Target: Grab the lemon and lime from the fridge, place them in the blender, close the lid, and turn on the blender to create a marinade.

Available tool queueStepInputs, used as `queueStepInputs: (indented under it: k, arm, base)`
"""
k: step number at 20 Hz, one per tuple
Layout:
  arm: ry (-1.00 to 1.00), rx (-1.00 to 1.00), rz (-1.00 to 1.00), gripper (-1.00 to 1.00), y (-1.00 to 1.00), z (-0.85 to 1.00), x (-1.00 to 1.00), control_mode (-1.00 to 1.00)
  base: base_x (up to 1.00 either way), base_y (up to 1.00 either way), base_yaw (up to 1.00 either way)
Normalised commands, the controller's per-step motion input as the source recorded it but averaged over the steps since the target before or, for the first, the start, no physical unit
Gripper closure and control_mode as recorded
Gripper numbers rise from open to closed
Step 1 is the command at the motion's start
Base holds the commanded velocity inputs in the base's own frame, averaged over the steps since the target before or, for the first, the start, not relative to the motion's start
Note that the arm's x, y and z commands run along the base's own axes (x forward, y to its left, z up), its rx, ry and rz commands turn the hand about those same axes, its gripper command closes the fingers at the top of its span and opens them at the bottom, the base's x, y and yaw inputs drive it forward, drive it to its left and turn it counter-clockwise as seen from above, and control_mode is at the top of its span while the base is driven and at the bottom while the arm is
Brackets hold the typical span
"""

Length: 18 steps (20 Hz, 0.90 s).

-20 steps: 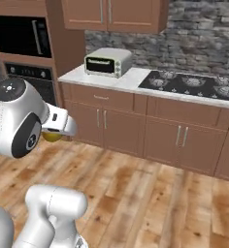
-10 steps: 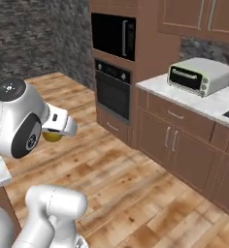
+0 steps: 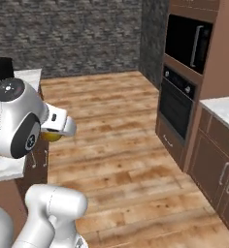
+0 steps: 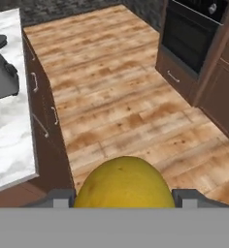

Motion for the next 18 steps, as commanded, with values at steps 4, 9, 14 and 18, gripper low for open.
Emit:
queueStepInputs:
  k: [4, 9, 14, 18]
  arm:
    - [0.00, 0.00, 0.00, 1.00, 0.00, 0.00, 0.00, 1.00]
    - [0.00, 0.00, 0.00, 1.00, 0.00, 0.00, 0.00, 1.00]
    - [0.00, 0.00, 0.00, 1.00, 0.00, 0.00, 0.00, 1.00]
    - [0.00, 0.00, 0.00, 1.00, 0.00, 0.00, 0.00, 1.00]
  base:
    - [0.61, -0.46, 0.64]
    - [0.76, -0.40, 0.67]
    - [0.89, -0.42, 0.64]
    - [0.84, -0.58, 0.57]
